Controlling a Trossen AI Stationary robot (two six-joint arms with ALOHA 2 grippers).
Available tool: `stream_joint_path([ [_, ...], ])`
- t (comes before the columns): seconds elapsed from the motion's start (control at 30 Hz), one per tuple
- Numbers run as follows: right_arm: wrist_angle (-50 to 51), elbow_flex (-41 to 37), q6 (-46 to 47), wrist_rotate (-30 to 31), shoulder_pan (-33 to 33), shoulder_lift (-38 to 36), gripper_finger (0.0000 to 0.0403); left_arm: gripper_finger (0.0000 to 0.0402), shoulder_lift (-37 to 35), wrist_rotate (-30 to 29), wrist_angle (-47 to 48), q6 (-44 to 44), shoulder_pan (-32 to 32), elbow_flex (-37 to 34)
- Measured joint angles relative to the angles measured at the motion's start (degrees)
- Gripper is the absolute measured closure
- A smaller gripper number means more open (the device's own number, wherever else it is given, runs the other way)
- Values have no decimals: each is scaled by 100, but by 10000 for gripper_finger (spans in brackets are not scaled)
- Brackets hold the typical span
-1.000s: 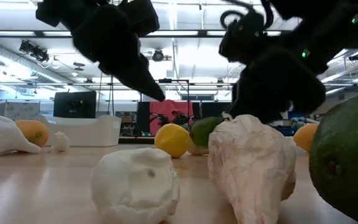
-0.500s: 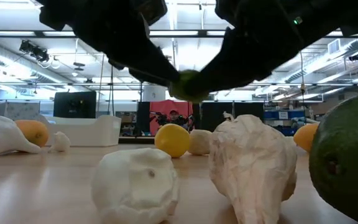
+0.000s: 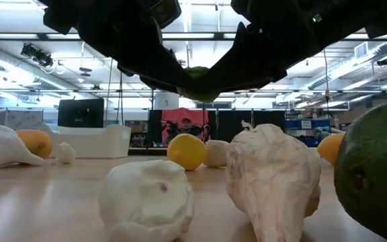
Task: Sort produce into baskets
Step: Put the top left green lime into the top white bin
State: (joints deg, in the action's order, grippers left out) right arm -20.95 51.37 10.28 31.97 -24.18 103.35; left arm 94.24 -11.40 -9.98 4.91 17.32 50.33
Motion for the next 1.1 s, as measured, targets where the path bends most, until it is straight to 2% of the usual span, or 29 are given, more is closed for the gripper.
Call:
stream_joint_path([
  [0.13, 10, 0, 39, -11, -36, 2, 213, 233, -2, -3, 0, -1, 0, 0],
  [0.23, 64, 0, 187, -26, -59, 2, 192, 251, -6, -30, 14, 2, 2, 0],
  [0.4, 734, 4, 1114, 127, -48, 2, 154, 253, -215, -647, 436, 189, -52, 0],
  [0.53, 1490, 0, 1677, 155, 40, 4, 135, 249, -657, -927, 1059, 547, -320, 0],
  [0.73, 1680, 0, 1711, -137, 107, 4, 130, 248, -1563, -1601, 2527, 880, -929, 0],
  [0.93, 1698, 0, 1567, -443, 107, 4, 144, 248, -2412, -1752, 3684, 930, -1773, 0],
  [1.1, 1682, 0, 1566, -480, 107, 4, 152, 247, -2736, -1821, 4555, 1046, -2614, 4],
])
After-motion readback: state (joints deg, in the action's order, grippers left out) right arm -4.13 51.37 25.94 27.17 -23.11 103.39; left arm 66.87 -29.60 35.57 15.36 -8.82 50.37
